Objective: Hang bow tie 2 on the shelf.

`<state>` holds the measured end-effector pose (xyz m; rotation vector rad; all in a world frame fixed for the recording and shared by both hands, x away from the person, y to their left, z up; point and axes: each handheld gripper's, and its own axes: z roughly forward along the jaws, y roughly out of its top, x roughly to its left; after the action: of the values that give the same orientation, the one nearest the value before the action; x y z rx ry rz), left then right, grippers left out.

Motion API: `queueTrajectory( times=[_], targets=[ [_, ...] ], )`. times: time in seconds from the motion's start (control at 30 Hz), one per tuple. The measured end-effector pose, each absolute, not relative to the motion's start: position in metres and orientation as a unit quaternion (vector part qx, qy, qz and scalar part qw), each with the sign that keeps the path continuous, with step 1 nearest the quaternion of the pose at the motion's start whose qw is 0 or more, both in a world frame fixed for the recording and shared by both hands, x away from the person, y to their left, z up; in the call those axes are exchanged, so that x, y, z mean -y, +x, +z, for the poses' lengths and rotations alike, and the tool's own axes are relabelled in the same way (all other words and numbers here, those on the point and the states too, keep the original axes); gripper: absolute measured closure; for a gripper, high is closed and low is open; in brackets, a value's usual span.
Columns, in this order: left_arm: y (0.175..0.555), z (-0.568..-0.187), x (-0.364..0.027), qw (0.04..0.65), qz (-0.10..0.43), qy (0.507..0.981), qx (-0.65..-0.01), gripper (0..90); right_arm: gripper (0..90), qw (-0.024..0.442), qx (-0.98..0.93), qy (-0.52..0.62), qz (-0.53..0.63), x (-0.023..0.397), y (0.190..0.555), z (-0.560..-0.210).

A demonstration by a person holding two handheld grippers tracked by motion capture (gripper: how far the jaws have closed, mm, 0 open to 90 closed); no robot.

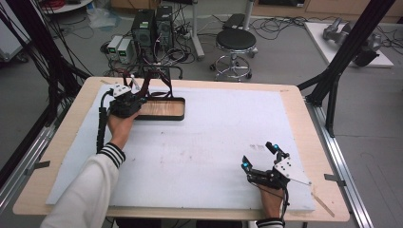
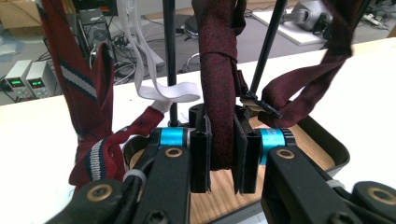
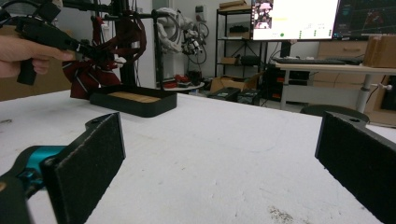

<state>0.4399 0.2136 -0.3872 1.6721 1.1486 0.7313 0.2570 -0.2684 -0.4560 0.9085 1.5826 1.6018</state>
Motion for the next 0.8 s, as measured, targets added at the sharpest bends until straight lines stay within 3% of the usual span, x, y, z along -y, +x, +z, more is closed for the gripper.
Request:
queueTrajectory(
  times=[0.2,0.27,0.33,0.43,0.57,0.8],
  targets=[
    [0.439,-0.386,-0.216,0.474,0.3,0.687,-0.462,77.3,0.6,0.348,-0.612,0.351,0.618,0.268,0.257,-0.456],
    [0.438,-0.386,-0.216,0.473,0.305,0.689,-0.456,59.9,0.6,0.349,-0.611,0.351,0.617,0.268,0.257,-0.456],
    [0.438,-0.385,-0.216,0.469,0.327,0.689,-0.446,34.7,0.6,0.349,-0.611,0.352,0.617,0.268,0.257,-0.456],
    [0.435,-0.382,-0.219,0.483,0.34,0.688,-0.422,21.8,0.6,0.348,-0.612,0.352,0.617,0.268,0.257,-0.456],
    [0.43,-0.38,-0.223,0.506,0.334,0.686,-0.402,16.6,0.6,0.348,-0.612,0.351,0.617,0.268,0.257,-0.456],
    [0.414,-0.377,-0.233,0.524,0.332,0.689,-0.374,16.6,0.6,0.349,-0.611,0.351,0.617,0.268,0.257,-0.456]
  ],
)
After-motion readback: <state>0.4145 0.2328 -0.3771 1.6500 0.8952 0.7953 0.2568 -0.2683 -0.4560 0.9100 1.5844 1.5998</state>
